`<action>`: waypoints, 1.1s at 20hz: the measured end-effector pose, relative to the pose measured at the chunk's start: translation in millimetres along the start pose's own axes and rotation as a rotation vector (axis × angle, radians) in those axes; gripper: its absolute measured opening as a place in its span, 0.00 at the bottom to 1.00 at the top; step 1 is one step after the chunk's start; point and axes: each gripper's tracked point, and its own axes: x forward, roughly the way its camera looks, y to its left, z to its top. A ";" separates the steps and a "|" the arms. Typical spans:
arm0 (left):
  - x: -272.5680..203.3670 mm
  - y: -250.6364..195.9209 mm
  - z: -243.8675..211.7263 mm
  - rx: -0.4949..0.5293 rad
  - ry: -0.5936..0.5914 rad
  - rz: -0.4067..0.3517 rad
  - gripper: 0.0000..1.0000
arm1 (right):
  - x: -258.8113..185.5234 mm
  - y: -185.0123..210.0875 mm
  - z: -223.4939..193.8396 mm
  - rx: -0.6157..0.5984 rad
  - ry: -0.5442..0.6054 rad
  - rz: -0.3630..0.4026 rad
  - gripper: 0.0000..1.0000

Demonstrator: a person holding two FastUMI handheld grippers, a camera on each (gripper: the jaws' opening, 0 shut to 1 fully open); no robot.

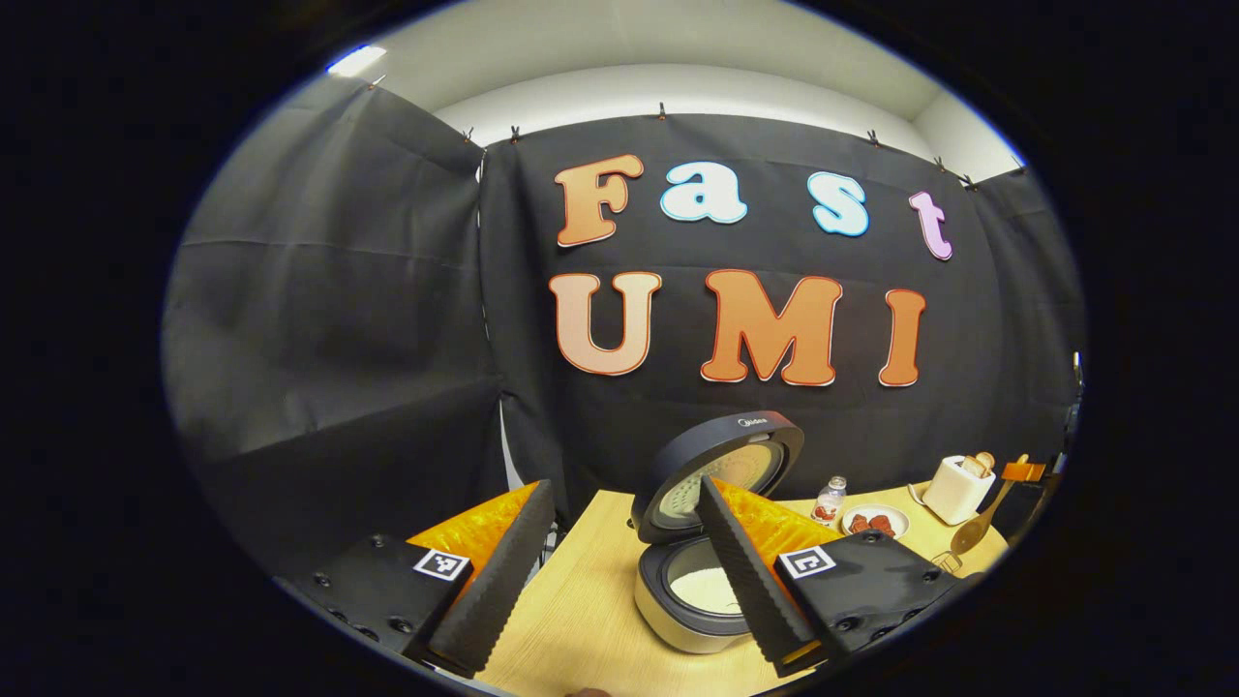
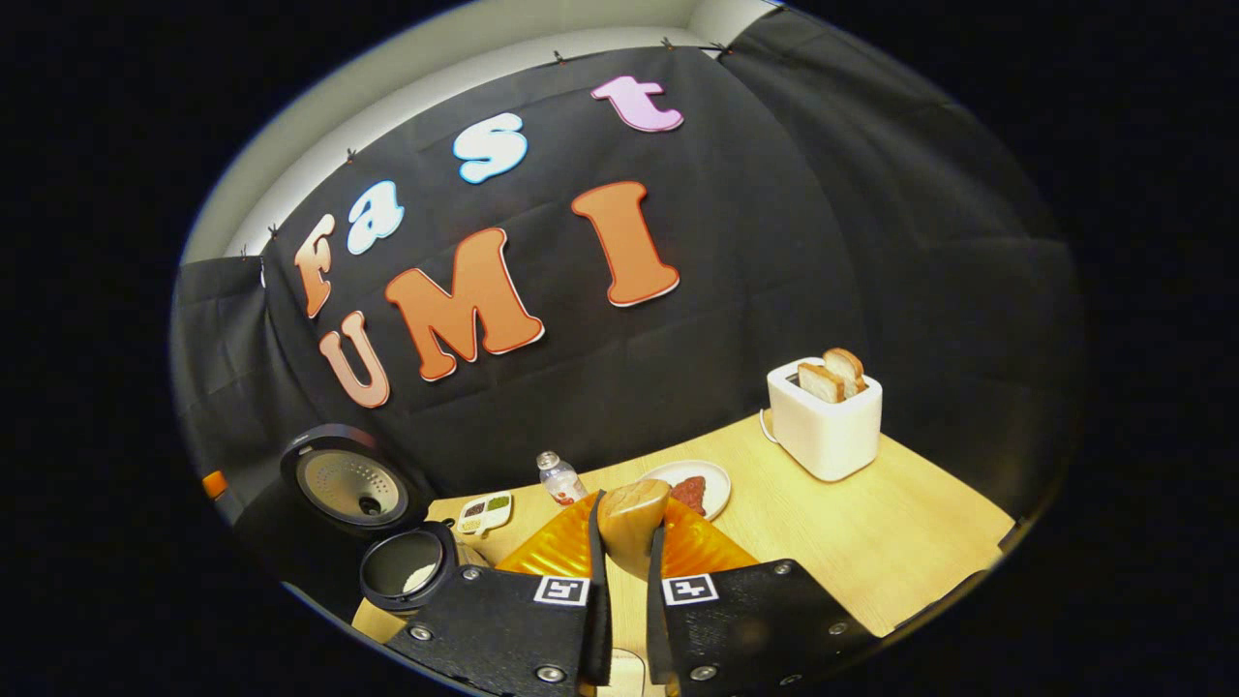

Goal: Close the left gripper, press the button to open the rice cooker; take a wooden spoon from the chopstick holder with the right hand, scoop a spoonful of rice and pour it into the rice cooker, then put the wooden spoon back into the chopstick holder.

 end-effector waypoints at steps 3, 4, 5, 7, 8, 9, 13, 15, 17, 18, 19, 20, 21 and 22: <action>-3.6 -1.1 3.4 0.014 -0.012 0.030 1.00 | 10.0 -18.3 -24.8 0.021 0.022 -0.016 0.14; -4.8 -2.2 3.7 0.018 -0.016 0.036 1.00 | 14.7 -23.7 -31.6 0.032 0.030 -0.019 0.13; -6.1 -4.1 4.1 0.022 -0.019 0.035 1.00 | 17.7 -29.6 -40.7 0.044 0.041 -0.024 0.13; -8.3 -5.6 -1.3 0.038 -0.006 0.039 1.00 | 24.1 -37.8 -57.3 0.073 0.057 -0.028 0.13; -9.1 -8.8 -4.5 0.044 0.002 0.031 1.00 | 26.6 -41.3 -63.7 0.093 0.066 -0.026 0.13; -10.8 -9.1 -4.0 0.046 0.000 0.032 1.00 | 28.7 -45.0 -71.1 0.116 0.076 -0.025 0.13; -9.6 -13.5 -1.6 0.051 -0.006 0.026 1.00 | 34.1 -56.8 -86.7 0.192 0.082 -0.021 0.13; -9.2 -10.2 -3.7 0.065 -0.002 0.050 1.00 | 34.9 -62.2 -90.4 0.219 0.084 -0.017 0.13; -7.2 -19.2 -5.0 0.063 0.003 0.034 1.00 | 34.9 -66.0 -91.1 0.234 0.080 -0.009 0.14; -5.6 -23.8 -6.2 0.058 0.004 0.023 1.00 | 34.6 -68.0 -90.5 0.235 0.079 -0.010 0.16; -5.6 -25.3 -6.0 0.053 0.005 0.016 1.00 | 33.4 -72.0 -88.9 0.231 0.080 -0.023 0.18; -4.1 -25.2 -5.5 0.050 0.007 0.014 1.00 | 32.3 -77.0 -88.3 0.222 0.082 -0.039 0.22; -2.9 -26.4 -4.4 0.048 0.007 0.013 1.00 | 30.8 -83.7 -86.8 0.208 0.086 -0.059 0.24; -0.6 -28.6 -2.2 0.044 0.004 0.010 1.00 | 29.0 -91.5 -86.3 0.186 0.093 -0.082 0.26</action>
